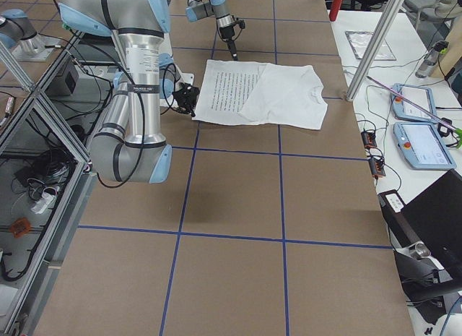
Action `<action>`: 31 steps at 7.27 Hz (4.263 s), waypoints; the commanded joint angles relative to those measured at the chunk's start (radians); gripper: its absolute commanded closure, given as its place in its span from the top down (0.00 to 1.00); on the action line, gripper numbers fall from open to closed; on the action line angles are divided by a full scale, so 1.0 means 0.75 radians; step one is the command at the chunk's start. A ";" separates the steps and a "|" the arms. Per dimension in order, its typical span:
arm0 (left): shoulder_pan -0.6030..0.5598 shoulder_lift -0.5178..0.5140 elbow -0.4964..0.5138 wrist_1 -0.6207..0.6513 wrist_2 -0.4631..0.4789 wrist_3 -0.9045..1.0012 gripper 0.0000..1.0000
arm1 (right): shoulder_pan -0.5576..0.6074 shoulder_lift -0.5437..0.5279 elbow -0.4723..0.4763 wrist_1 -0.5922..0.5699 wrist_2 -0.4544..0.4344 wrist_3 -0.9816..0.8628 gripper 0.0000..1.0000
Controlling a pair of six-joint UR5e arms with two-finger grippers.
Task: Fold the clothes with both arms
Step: 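Release the sleeve and move both grippers to the hem nearest the robot, then grasp the hem corners nearest the robot with both grippers, then lift the hem with both grippers and fold it toward the collar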
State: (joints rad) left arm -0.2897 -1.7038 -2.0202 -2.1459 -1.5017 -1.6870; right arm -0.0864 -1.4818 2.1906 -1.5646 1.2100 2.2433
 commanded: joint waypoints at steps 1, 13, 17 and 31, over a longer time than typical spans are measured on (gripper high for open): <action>0.106 0.110 -0.027 0.004 0.053 -0.098 0.72 | 0.001 -0.002 0.000 0.000 -0.002 -0.001 0.00; 0.262 0.206 -0.064 0.165 -0.039 -0.293 0.67 | -0.040 0.000 0.000 0.000 -0.010 0.003 0.00; 0.259 0.210 -0.066 0.170 -0.039 -0.293 0.00 | -0.042 0.002 0.000 0.000 -0.012 0.003 0.00; 0.256 0.147 -0.393 0.278 -0.055 -0.291 0.00 | 0.065 -0.133 0.192 0.002 0.023 -0.104 0.00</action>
State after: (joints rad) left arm -0.0367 -1.5698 -2.2810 -1.9705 -1.5331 -2.0100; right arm -0.1058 -1.6043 2.3305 -1.5631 1.2095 2.2178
